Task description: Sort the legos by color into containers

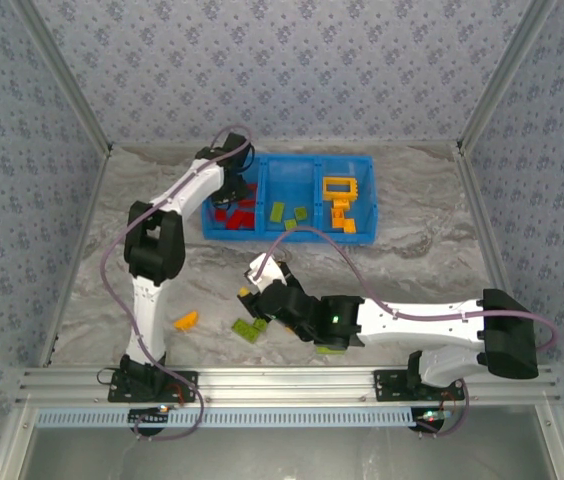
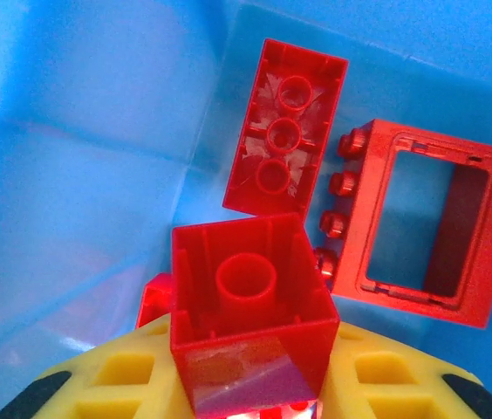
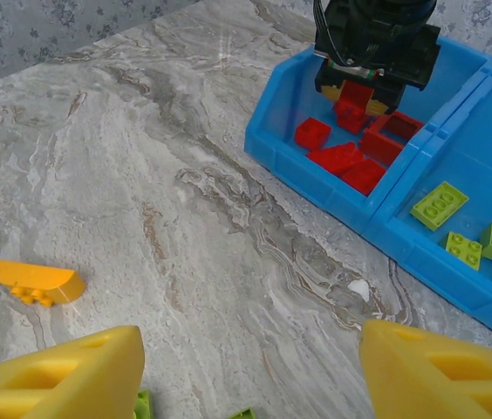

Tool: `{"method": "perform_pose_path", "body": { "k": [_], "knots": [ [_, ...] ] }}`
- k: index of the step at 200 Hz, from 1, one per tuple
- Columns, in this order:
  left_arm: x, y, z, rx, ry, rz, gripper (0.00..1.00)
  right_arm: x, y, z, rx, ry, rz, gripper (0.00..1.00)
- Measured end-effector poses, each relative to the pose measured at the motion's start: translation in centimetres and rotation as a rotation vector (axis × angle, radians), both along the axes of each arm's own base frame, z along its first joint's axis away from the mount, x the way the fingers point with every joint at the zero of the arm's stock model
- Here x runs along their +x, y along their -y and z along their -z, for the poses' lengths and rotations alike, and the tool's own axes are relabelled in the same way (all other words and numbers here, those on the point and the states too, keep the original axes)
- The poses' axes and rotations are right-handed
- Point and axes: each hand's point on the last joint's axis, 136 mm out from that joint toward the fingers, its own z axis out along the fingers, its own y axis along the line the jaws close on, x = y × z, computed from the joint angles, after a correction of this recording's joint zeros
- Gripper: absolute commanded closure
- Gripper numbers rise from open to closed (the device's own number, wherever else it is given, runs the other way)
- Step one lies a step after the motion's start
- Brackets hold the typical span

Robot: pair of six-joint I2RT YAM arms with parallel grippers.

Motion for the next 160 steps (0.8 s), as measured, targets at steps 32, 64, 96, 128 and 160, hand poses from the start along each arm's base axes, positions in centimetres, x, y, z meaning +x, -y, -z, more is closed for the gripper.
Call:
{"method": "perform_pose_path", "body": {
  "k": [32, 64, 96, 128, 160],
  "knots": [
    [-0.5, 0.1, 0.5, -0.006, -0.028, 0.005, 0.43, 0.1, 0.0, 0.1, 0.007, -0.012, -0.001, 0.30],
    [-0.8, 0.4, 0.1, -0.019, -0.034, 0.016, 0.39, 0.3, -0.1, 0.4, 0.009, -0.032, -0.012, 0.30],
    [-1.3, 0.2, -3.5, -0.042, 0.010, 0.015, 0.39, 0.6, 0.0, 0.6, 0.008, -0.056, -0.025, 0.30],
    [-3.0, -0.7, -12.5, -0.106, 0.163, -0.005, 0.37, 0.4, -1.3, 1.8, -0.029, -0.080, -0.127, 0.26],
    [-9.2, -3.7, -23.9, -0.203, 0.391, -0.029, 0.31, -1.7, -5.8, 6.1, -0.163, -0.129, -0.400, 0.21]
  ]
}}
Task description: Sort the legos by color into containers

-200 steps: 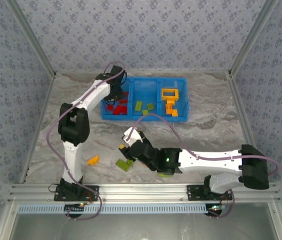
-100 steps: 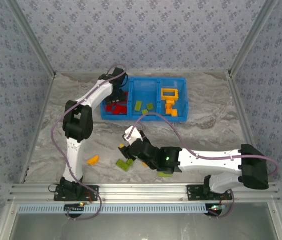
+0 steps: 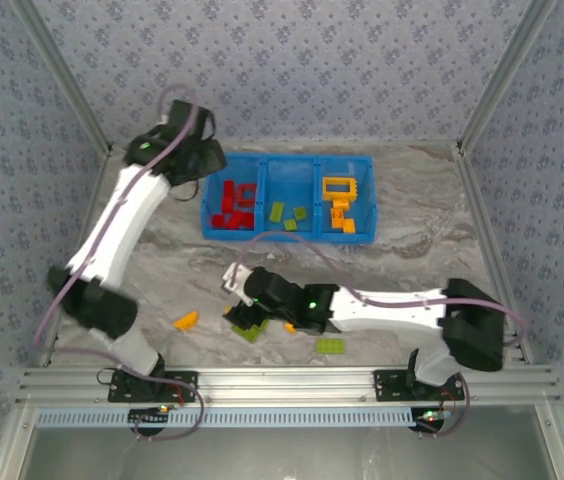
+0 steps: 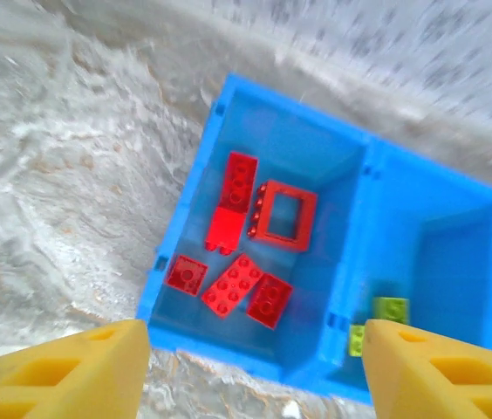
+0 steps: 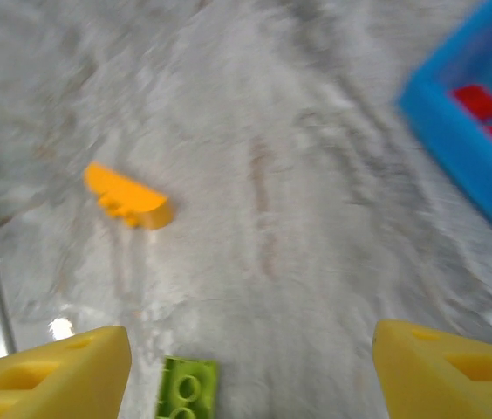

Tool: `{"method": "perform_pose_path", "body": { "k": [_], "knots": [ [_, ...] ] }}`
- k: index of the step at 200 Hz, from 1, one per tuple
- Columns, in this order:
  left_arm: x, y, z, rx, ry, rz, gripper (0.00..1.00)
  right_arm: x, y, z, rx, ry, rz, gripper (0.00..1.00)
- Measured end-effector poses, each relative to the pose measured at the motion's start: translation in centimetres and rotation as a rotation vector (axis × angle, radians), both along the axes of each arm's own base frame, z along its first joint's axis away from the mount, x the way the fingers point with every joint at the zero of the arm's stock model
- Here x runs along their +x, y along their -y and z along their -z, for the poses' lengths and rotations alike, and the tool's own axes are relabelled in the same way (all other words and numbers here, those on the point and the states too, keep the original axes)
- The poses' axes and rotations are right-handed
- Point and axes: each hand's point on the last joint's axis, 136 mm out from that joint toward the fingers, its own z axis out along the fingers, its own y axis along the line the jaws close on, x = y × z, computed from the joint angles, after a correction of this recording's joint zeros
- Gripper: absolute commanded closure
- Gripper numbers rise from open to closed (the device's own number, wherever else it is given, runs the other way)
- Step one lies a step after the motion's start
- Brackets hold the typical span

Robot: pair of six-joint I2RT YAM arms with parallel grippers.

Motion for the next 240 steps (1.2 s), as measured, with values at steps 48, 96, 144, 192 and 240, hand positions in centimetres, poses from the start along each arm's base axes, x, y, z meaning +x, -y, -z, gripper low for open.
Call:
{"method": "perform_pose_path", "body": {
  "k": [48, 96, 144, 192, 240],
  "knots": [
    [-13.0, -4.2, -3.3, -0.133, 0.135, 0.040, 0.32, -1.2, -5.4, 5.9, -0.148, 0.026, -0.339, 0.17],
    [-20.5, -5.0, 3.4, -0.267, 0.022, 0.056, 0.34, 0.4, -8.9, 8.6, -0.194, 0.090, -0.479, 0.12],
    [-24.0, -6.2, 4.2, -0.308, -0.002, 0.033, 0.35, 0.3, -11.7, 10.0, -0.215, 0.084, -0.569, 0.23],
    [-24.7, -6.5, 3.6, -0.313, -0.004, 0.028, 0.35, -0.6, -13.1, 10.9, -0.244, 0.053, -0.626, 0.51],
    [-24.8, -6.6, 3.8, -0.311, -0.016, 0.024, 0.35, -1.1, -13.1, 11.1, -0.256, 0.015, -0.627, 0.81]
  ]
}}
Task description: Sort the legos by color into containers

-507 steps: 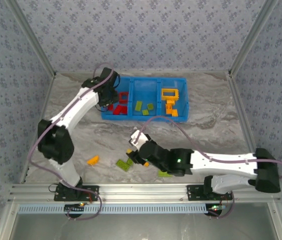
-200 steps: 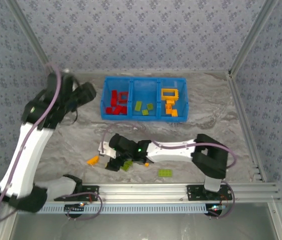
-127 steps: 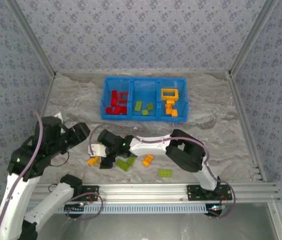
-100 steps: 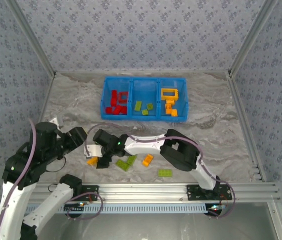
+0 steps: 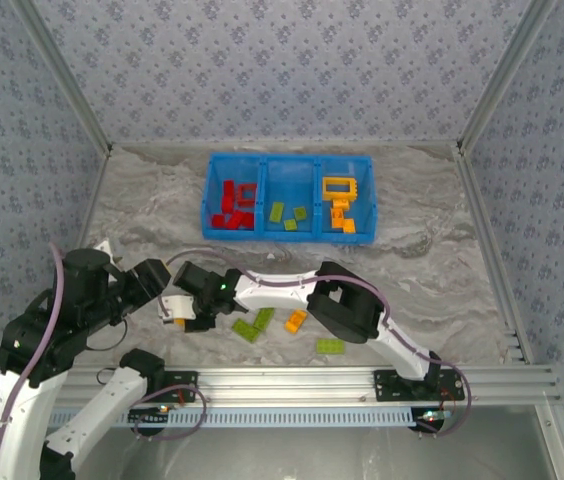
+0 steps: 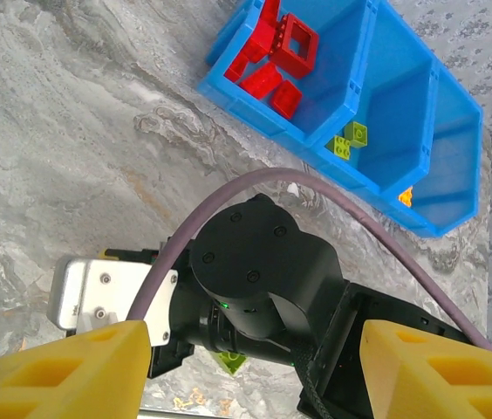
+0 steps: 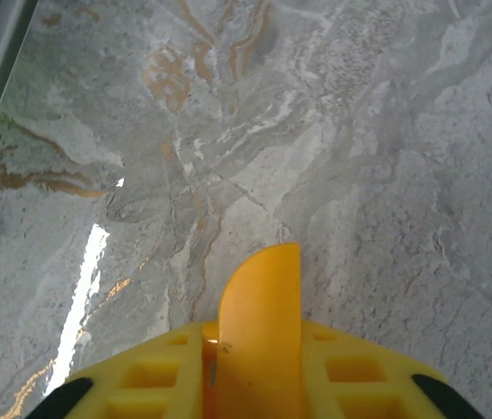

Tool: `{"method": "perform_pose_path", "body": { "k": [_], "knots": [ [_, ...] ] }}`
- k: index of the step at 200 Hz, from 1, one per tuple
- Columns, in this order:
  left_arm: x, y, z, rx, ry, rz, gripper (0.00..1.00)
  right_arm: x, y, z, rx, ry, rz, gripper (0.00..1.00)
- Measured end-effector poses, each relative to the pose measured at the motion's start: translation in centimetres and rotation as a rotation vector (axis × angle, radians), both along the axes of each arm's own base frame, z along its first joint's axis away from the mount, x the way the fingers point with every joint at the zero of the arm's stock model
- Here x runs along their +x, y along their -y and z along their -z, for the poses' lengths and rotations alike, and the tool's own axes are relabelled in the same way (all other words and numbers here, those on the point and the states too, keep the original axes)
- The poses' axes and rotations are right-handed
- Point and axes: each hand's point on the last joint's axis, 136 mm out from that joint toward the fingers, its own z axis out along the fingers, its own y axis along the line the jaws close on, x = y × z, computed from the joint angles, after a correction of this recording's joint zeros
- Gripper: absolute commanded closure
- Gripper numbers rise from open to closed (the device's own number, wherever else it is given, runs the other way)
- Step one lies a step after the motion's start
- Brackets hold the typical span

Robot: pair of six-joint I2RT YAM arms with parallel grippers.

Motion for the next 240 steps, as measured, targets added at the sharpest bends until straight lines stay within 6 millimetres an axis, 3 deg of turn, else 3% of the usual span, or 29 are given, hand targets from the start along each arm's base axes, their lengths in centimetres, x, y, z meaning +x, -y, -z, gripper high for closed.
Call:
{"method": "perform_pose_path", "body": {
  "k": [25, 49, 69, 91, 104, 120, 137, 156, 177, 196, 212, 240],
  "knots": [
    [0.0, 0.1, -0.1, -0.003, 0.001, 0.004, 0.35, 0.2, 0.1, -0.2, 0.012, -0.003, 0.024, 0.84],
    [0.0, 0.8, -0.7, -0.024, 0.012, 0.040, 0.35, 0.5, 1.7, -1.2, 0.019, -0.009, 0.075, 0.86],
    [0.3, 2.0, -1.4, -0.067, 0.025, 0.090, 0.35, 1.7, 3.5, -4.1, 0.070, -0.004, 0.145, 0.86],
    [1.3, 3.9, -2.2, -0.127, 0.038, 0.151, 0.38, 4.3, 6.5, -8.9, 0.167, 0.016, 0.264, 0.87],
    [2.3, 5.2, -2.2, -0.160, 0.034, 0.185, 0.39, 6.4, 9.3, -11.9, 0.231, 0.038, 0.367, 0.87],
    [3.8, 7.4, -1.4, -0.190, 0.007, 0.235, 0.39, 9.3, 14.2, -15.3, 0.307, 0.067, 0.534, 0.87],
    [4.6, 10.6, 0.1, -0.175, -0.034, 0.319, 0.39, 12.9, 20.8, -17.9, 0.374, 0.089, 0.767, 0.85],
    [4.6, 15.7, 1.5, -0.121, -0.059, 0.450, 0.39, 16.9, 28.3, -19.6, 0.417, 0.106, 1.059, 0.85],
    [4.8, 21.0, 3.5, -0.045, -0.076, 0.543, 0.40, 20.0, 34.4, -19.5, 0.422, 0.088, 1.323, 0.84],
    [5.0, 24.1, 4.8, -0.011, -0.062, 0.578, 0.40, 21.9, 38.4, -17.0, 0.359, 0.033, 1.515, 0.83],
    [5.0, 25.6, 5.4, 0.017, -0.046, 0.589, 0.40, 23.5, 40.1, -14.8, 0.287, -0.012, 1.626, 0.83],
    [4.8, 27.7, 5.9, 0.042, -0.012, 0.607, 0.40, 26.8, 40.8, -12.1, 0.160, -0.040, 1.761, 0.83]
  ]
}}
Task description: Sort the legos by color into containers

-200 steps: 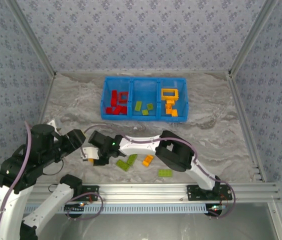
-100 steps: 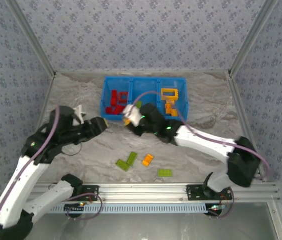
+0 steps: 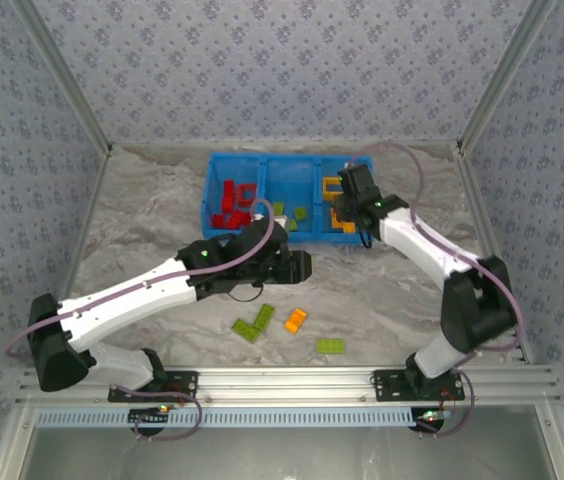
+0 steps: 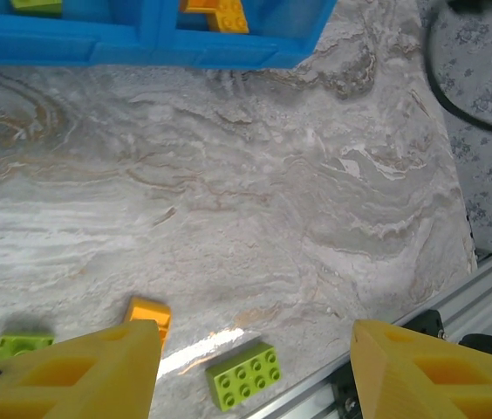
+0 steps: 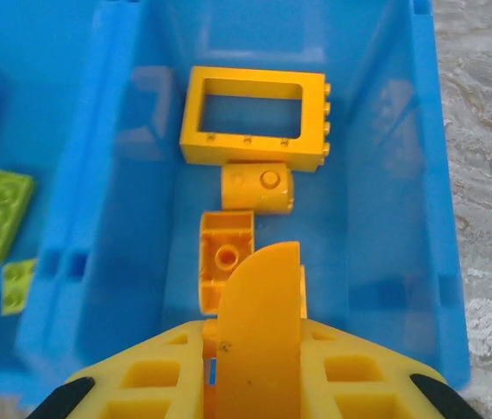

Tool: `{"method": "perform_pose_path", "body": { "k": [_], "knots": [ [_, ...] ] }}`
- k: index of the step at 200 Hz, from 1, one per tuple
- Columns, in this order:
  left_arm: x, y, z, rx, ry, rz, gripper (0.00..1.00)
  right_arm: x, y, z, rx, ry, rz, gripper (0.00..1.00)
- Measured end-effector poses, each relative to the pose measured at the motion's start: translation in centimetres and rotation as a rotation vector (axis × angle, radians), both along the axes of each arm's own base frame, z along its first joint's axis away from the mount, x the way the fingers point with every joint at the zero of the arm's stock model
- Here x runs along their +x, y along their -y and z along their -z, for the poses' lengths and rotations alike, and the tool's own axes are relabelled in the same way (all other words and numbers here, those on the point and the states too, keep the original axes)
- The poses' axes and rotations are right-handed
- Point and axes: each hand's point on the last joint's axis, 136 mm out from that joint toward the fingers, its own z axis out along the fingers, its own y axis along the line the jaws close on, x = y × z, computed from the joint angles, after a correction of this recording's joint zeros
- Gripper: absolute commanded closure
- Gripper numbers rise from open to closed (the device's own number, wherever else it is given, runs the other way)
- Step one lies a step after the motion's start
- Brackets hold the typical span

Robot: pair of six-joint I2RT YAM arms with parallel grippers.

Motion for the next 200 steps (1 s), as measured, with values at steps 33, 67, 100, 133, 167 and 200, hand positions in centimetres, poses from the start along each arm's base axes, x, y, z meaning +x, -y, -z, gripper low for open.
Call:
{"method": "perform_pose_path", "body": {
  "k": [33, 67, 100, 133, 167, 200],
  "knots": [
    [-0.4, 1.3, 0.5, 0.009, 0.024, 0.023, 0.40, 3.4, 0.3, 1.6, -0.054, -0.046, 0.118, 0.82],
    [-0.7, 1.9, 2.0, 0.053, 0.023, 0.054, 0.40, 4.6, 1.5, 4.6, -0.111, -0.125, 0.187, 0.81],
    [-1.4, 1.9, 4.4, 0.109, -0.001, 0.098, 0.38, 4.7, 2.3, 7.0, -0.153, -0.186, 0.216, 0.72],
    [-3.5, 3.2, 7.7, 0.201, -0.015, 0.212, 0.38, 4.6, 2.6, 7.4, -0.165, -0.201, 0.227, 0.52],
    [-4.7, 2.6, 10.2, 0.304, -0.040, 0.235, 0.37, 4.7, 2.4, 6.9, -0.169, -0.190, 0.221, 0.45],
    [-4.3, -0.1, 9.2, 0.337, -0.020, 0.153, 0.34, 4.2, 1.0, 3.0, -0.132, -0.119, 0.193, 0.43]
  ]
}}
